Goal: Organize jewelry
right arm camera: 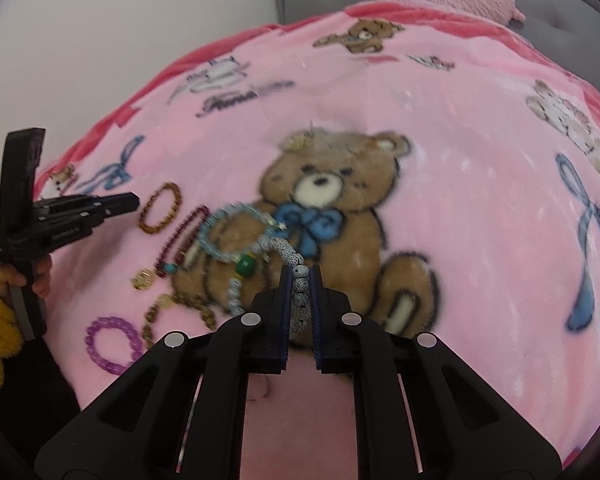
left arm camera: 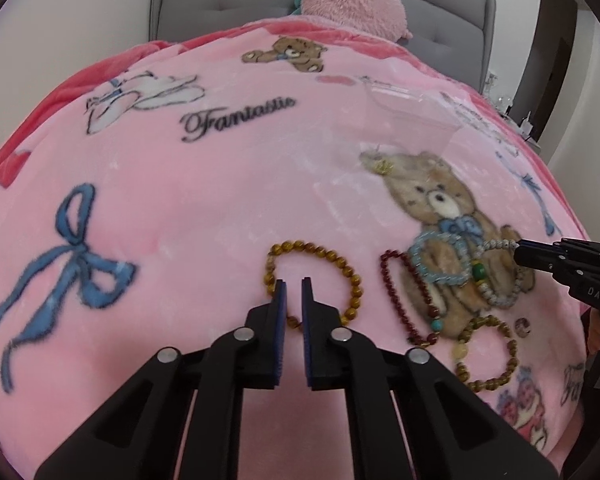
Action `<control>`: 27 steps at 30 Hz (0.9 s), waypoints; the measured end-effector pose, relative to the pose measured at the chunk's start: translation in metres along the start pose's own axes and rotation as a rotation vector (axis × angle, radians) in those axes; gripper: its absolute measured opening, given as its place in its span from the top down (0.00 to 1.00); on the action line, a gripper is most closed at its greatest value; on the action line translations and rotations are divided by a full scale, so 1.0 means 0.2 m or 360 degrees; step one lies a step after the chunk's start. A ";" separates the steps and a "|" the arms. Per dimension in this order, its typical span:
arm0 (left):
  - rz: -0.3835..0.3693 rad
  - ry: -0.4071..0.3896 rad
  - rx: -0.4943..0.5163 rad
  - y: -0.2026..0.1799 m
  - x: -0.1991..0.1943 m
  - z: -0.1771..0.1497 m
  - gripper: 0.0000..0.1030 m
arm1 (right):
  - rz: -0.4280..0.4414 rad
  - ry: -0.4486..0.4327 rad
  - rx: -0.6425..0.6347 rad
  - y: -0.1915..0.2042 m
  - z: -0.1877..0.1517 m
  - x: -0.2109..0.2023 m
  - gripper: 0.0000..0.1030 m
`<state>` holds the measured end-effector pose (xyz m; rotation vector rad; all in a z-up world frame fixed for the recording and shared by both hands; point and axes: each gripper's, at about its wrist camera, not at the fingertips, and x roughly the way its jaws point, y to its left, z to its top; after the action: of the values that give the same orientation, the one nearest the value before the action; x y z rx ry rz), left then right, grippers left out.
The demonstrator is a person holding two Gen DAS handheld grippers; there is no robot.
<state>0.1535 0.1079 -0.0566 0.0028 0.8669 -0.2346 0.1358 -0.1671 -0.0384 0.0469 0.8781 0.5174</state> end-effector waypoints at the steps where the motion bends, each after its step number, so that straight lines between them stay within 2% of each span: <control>1: -0.0008 -0.0013 0.0006 -0.01 -0.01 0.01 0.93 | 0.0010 -0.0016 0.0002 0.00 0.01 -0.02 0.92; 5: 0.0020 -0.0031 0.0058 -0.06 -0.03 0.02 0.93 | 0.0016 -0.0072 -0.0011 0.02 0.04 -0.07 0.92; 9: 0.0106 0.0080 0.0005 -0.01 0.06 0.01 0.93 | 0.0027 -0.0091 0.0006 0.01 0.04 -0.09 0.92; 12: 0.0061 0.0149 -0.0076 0.05 0.11 0.02 0.90 | 0.0016 -0.0081 0.0000 0.01 0.03 -0.09 0.92; 13: 0.0055 0.0178 -0.0100 0.06 0.14 0.02 0.83 | 0.0012 -0.0080 -0.0001 0.02 0.03 -0.08 0.92; 14: 0.0043 0.0196 -0.0112 0.06 0.16 0.02 0.69 | 0.0022 -0.0070 -0.0001 0.02 0.03 -0.07 0.92; 16: 0.0009 0.0225 -0.0119 0.06 0.19 0.01 0.63 | 0.0018 -0.0067 -0.0004 0.02 0.03 -0.07 0.92; 18: 0.0057 0.0240 -0.0061 0.03 0.22 0.00 0.63 | 0.0020 -0.0060 -0.0007 0.02 0.02 -0.06 0.92; 21: 0.0104 0.0241 -0.0022 0.00 0.22 -0.01 0.66 | 0.0022 -0.0056 -0.0003 0.01 0.03 -0.05 0.92; 23: 0.0111 0.0225 -0.0034 0.00 0.21 0.00 0.86 | 0.0023 -0.0057 -0.0002 0.01 0.03 -0.05 0.92; 24: 0.0116 0.0207 -0.0037 0.01 0.19 0.00 0.91 | 0.0027 -0.0061 0.0001 0.01 0.02 -0.05 0.92; 27: 0.0071 0.0171 -0.0065 0.01 0.16 0.01 0.93 | 0.0030 -0.0072 0.0004 0.02 0.03 -0.05 0.92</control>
<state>0.1759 0.1032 -0.0802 -0.0036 0.9778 -0.1762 0.1323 -0.1679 -0.0263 0.0693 0.8351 0.5311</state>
